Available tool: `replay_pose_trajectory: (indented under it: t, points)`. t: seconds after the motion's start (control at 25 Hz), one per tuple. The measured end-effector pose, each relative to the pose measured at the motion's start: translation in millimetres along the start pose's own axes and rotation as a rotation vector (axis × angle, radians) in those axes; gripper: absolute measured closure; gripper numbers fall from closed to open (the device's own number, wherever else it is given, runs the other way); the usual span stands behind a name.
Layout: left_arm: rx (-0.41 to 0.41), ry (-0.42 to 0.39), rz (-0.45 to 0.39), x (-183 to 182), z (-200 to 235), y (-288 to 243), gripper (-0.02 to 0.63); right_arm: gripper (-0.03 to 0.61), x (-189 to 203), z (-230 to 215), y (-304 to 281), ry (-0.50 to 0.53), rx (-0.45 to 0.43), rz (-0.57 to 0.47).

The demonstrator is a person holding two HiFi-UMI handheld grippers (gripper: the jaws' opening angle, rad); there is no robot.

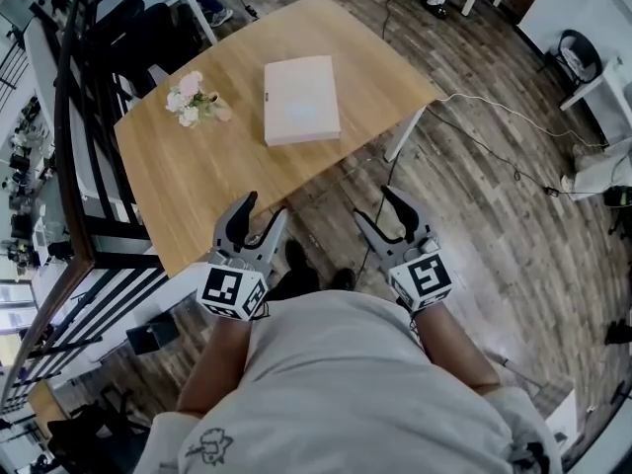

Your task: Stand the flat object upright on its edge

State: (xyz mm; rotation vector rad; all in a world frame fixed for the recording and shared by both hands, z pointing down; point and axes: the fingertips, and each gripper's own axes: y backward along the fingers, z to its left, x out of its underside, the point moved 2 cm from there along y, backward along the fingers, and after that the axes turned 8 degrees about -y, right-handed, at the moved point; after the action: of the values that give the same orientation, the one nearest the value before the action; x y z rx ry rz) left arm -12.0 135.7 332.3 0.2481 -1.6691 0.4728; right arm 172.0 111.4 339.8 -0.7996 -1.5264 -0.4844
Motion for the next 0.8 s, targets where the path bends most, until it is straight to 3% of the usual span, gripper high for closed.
replay_pose_trajectory:
  t: [0.4,0.8]
  points:
    - [0.078,0.026,-0.006,1.8,25.3,-42.4,0.396,0.325,-0.3,-18.0,-26.6,-0.012,0.057,0.031]
    - [0.161,0.035,0.024,7.3,101.2,-86.8,0.396,0.325,-11.0,-17.3,-118.3,-0.013,0.033,0.075]
